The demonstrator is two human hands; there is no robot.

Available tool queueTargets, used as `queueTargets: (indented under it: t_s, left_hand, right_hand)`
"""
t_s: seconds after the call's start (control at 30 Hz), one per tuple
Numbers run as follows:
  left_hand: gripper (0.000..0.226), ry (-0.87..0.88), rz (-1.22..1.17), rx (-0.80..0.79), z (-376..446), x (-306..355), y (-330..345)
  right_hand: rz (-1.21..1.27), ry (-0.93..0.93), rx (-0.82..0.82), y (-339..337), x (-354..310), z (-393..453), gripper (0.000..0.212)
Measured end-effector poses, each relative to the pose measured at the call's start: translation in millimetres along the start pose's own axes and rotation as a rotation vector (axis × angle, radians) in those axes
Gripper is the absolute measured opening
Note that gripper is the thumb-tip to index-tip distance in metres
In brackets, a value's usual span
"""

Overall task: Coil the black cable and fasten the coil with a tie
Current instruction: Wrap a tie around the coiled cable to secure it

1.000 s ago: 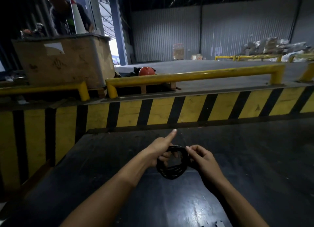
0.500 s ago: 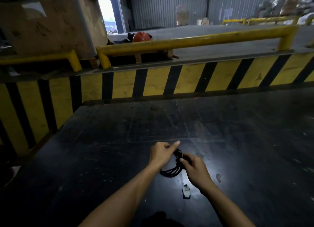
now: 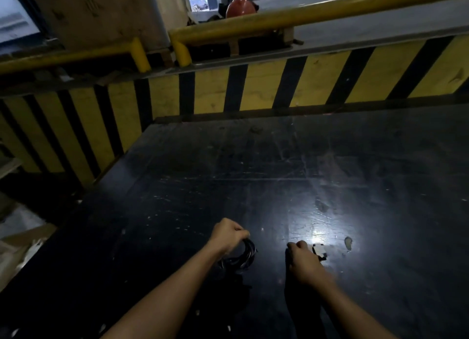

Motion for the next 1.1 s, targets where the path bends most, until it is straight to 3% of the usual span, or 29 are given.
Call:
queueTargets:
  t_s: [0.3,0.43,0.5,0.73,0.9,1.1]
  left_hand:
    - [0.019,0.056,0.06,-0.086,-7,4,-13]
    - [0.022,0.192,0.081,-0.122,-5,34,-26]
    - [0.024,0.272,0.08,-0.13,-7,57,-36]
    - [0.024,0.444,0.011,-0.224,-10,112,-70]
    - [0.019,0.459,-0.105,-0.344,-9,126,-81]
    - [0.031,0.461,-0.217,-0.463,-5,136,-94]
  right_hand:
    - [0.281,-0.024,0.134,-7,-6,6,0.008]
    - [0.636,-0.102,0.207,-57,-27,-1,0.027]
    - [0.744,-0.164,0.204,-86,-36,-3,0.025]
    - [0.752,-0.376,0.28,-174,-72,-21,0.015]
    - [0.665,-0.39,0.365,-198,-86,-29,0.016]
    - [0.531,-0.394,0.488,-217,-99,-33,0.007]
Point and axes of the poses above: each hand's wrist, its own z-axis towards the middle knuckle, its own y-axis out of the palm, x = y × z, the point moved 2 cm from there along z, towards the middle knuckle, and after that the axes turned 2 degrees about -z, right-handed, at the moved point
